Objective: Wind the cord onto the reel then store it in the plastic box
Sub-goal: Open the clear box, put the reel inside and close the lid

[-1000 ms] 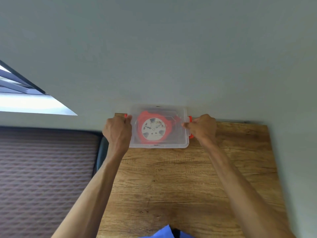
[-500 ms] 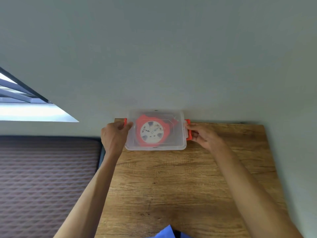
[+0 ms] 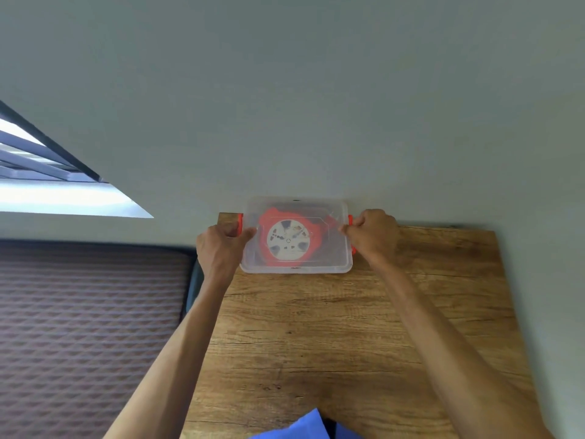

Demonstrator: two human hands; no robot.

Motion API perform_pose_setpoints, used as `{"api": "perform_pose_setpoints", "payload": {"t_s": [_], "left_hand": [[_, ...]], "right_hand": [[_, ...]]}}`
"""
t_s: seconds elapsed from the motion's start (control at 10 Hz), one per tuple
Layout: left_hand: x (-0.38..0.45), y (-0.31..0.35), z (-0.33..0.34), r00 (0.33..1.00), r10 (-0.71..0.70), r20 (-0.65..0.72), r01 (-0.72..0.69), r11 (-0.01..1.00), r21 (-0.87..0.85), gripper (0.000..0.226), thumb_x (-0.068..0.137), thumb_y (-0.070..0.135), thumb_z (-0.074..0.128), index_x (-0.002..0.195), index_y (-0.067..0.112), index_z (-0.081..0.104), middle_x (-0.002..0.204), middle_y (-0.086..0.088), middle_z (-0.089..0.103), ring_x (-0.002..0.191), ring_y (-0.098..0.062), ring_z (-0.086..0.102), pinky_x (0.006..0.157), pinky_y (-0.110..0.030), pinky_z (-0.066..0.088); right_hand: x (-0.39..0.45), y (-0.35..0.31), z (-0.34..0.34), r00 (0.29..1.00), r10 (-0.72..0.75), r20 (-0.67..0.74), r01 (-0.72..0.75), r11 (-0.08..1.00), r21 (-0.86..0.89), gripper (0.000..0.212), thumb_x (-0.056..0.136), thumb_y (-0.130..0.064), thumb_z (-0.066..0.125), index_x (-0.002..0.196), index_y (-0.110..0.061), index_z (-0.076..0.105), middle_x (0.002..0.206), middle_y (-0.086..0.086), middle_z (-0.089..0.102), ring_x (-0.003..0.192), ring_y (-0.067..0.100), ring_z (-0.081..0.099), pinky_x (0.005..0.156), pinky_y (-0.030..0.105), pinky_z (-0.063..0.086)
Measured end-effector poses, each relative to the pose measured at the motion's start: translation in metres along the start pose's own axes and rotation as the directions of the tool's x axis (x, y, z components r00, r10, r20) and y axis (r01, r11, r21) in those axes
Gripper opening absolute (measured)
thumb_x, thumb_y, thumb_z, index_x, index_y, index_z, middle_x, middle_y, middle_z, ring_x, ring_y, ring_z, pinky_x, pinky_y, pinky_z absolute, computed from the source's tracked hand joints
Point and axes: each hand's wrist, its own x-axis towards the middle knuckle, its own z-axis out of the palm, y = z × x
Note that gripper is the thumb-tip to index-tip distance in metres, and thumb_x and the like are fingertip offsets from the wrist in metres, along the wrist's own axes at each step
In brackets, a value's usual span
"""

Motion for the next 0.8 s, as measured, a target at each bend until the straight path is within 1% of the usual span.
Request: {"api": "perform_pose_setpoints", "payload": {"t_s": [0.1, 0.2, 0.3, 0.4, 0.5, 0.6, 0.7, 0.8], "left_hand": [[0.000, 0.000, 0.002, 1.000, -0.019, -0.005, 0.019, 1.000, -0.017, 0.030, 0.090, 0.044, 0.087, 0.101, 0.016, 0.089, 0.064, 0.015, 0.065, 0.062, -0.003, 0.060, 0.058, -0.020, 0.039], [-0.004, -0.002, 0.001, 1.000, -0.022, 0.001, 0.022, 1.000, -0.020, 0.030, 0.090, 0.045, 0.086, 0.097, 0.017, 0.089, 0.061, 0.020, 0.062, 0.062, 0.000, 0.060, 0.055, -0.020, 0.038], [-0.006, -0.003, 0.001, 1.000, -0.010, 0.002, 0.010, 1.000, -0.030, 0.031, 0.091, 0.045, 0.086, 0.102, 0.016, 0.088, 0.066, 0.020, 0.064, 0.065, -0.005, 0.065, 0.062, -0.025, 0.049], [-0.012, -0.002, -0.002, 0.999, 0.035, 0.000, -0.035, 0.998, -0.055, 0.029, 0.092, 0.044, 0.085, 0.098, 0.015, 0.087, 0.068, 0.020, 0.065, 0.068, -0.007, 0.067, 0.072, -0.034, 0.055], [-0.008, 0.000, -0.011, 0.996, 0.076, 0.056, -0.076, 0.997, -0.007, 0.027, 0.097, 0.043, 0.079, 0.088, 0.018, 0.084, 0.073, 0.003, 0.075, 0.072, -0.020, 0.070, 0.067, -0.035, 0.053], [-0.007, 0.006, -0.020, 0.982, 0.111, 0.153, -0.119, 0.992, 0.048, 0.021, 0.105, 0.039, 0.069, 0.087, 0.027, 0.067, 0.080, 0.000, 0.070, 0.084, -0.028, 0.070, 0.086, -0.046, 0.057], [-0.020, 0.017, -0.035, 0.968, 0.052, 0.244, -0.051, 0.999, -0.009, 0.035, 0.106, 0.030, 0.067, 0.137, 0.016, 0.076, 0.134, -0.010, 0.078, 0.132, -0.033, 0.067, 0.114, -0.044, 0.049], [-0.032, 0.028, -0.043, 0.958, 0.084, 0.275, -0.087, 0.996, -0.001, 0.039, 0.107, 0.026, 0.065, 0.142, 0.009, 0.070, 0.141, -0.014, 0.074, 0.131, -0.033, 0.067, 0.114, -0.044, 0.048]], "right_hand": [[-0.002, -0.011, -0.001, 0.997, -0.060, -0.049, 0.054, 0.991, -0.121, 0.017, 0.088, -0.012, 0.075, 0.074, -0.006, 0.068, 0.066, 0.006, 0.069, 0.062, 0.026, 0.070, 0.052, 0.033, 0.055], [-0.010, -0.010, -0.004, 0.993, -0.108, -0.039, 0.101, 0.985, -0.138, 0.016, 0.093, -0.009, 0.069, 0.078, -0.004, 0.068, 0.068, 0.005, 0.067, 0.060, 0.022, 0.063, 0.049, 0.029, 0.047], [-0.020, -0.004, -0.005, 0.991, -0.115, -0.064, 0.110, 0.992, -0.065, 0.018, 0.096, -0.017, 0.071, 0.083, -0.006, 0.072, 0.074, 0.006, 0.074, 0.066, 0.022, 0.069, 0.056, 0.031, 0.052], [-0.030, 0.002, -0.005, 0.990, -0.111, -0.090, 0.119, 0.989, 0.093, 0.015, 0.096, -0.024, 0.077, 0.091, -0.011, 0.076, 0.082, 0.000, 0.076, 0.073, 0.019, 0.072, 0.066, 0.035, 0.060], [-0.031, 0.005, -0.011, 0.994, -0.095, -0.048, 0.102, 0.983, 0.152, 0.008, 0.094, -0.021, 0.079, 0.090, -0.015, 0.075, 0.078, -0.006, 0.071, 0.076, 0.017, 0.073, 0.072, 0.037, 0.064], [-0.030, 0.005, -0.020, 0.996, -0.082, 0.040, 0.076, 0.989, 0.130, 0.012, 0.094, -0.019, 0.078, 0.091, -0.007, 0.077, 0.087, 0.005, 0.079, 0.080, 0.022, 0.076, 0.079, 0.041, 0.066], [-0.037, 0.004, -0.034, 0.981, -0.080, 0.175, 0.070, 0.995, 0.066, 0.017, 0.092, -0.016, 0.071, 0.100, -0.002, 0.076, 0.099, 0.016, 0.078, 0.094, 0.032, 0.076, 0.084, 0.046, 0.062], [-0.047, 0.000, -0.047, 0.970, -0.121, 0.212, 0.116, 0.993, 0.040, 0.009, 0.092, -0.016, 0.068, 0.094, -0.008, 0.071, 0.096, 0.011, 0.075, 0.092, 0.030, 0.073, 0.075, 0.037, 0.058]]}}
